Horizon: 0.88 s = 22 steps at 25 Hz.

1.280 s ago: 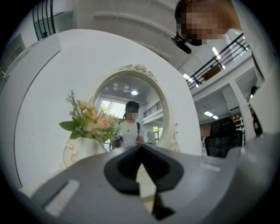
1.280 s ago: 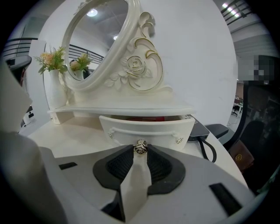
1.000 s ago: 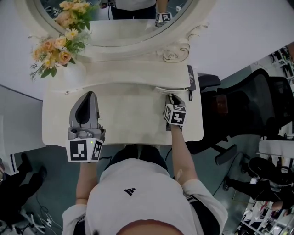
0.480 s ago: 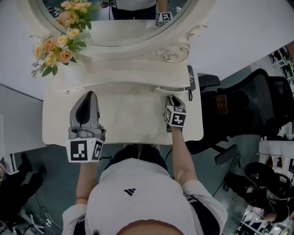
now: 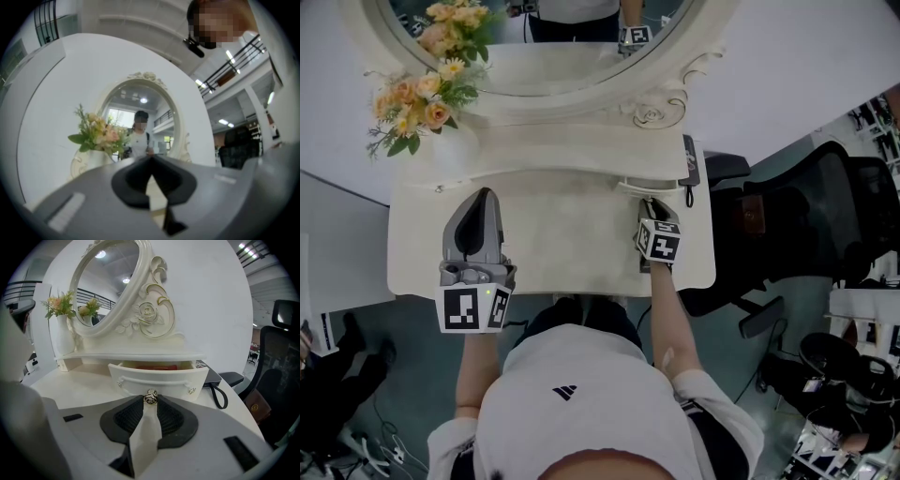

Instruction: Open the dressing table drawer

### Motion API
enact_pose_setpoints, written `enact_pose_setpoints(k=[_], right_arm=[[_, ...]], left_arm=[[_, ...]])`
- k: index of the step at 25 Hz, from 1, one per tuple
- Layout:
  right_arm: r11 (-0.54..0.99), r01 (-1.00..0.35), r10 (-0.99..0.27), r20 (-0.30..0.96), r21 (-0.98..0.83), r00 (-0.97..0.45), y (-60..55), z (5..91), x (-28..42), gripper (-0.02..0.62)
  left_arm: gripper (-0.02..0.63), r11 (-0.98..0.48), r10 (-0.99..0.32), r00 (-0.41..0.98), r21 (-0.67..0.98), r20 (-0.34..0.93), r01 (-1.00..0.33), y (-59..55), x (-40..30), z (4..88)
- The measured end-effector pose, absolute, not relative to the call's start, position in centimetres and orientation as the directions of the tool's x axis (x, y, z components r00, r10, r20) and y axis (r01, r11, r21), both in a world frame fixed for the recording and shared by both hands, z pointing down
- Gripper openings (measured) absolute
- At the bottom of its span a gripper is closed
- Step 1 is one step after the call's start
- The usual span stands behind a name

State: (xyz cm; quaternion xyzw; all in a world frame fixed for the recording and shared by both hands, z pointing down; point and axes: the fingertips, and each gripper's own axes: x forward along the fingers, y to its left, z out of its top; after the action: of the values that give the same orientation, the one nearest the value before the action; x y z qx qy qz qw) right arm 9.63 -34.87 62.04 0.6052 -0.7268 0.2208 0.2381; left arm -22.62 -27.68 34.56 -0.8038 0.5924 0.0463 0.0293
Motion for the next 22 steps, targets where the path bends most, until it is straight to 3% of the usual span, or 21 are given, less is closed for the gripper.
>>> enact_pose_setpoints(k=[22], right_arm=[[0.179,-0.983,-0.778,0.607,-0.028,-0.159,-34.5,61.87,9.63,0.091]], left_arm=[[0.008,-0.29,-0.952,0.287,0.01,-0.103,-0.957,-28.33,-22.68,34.68]])
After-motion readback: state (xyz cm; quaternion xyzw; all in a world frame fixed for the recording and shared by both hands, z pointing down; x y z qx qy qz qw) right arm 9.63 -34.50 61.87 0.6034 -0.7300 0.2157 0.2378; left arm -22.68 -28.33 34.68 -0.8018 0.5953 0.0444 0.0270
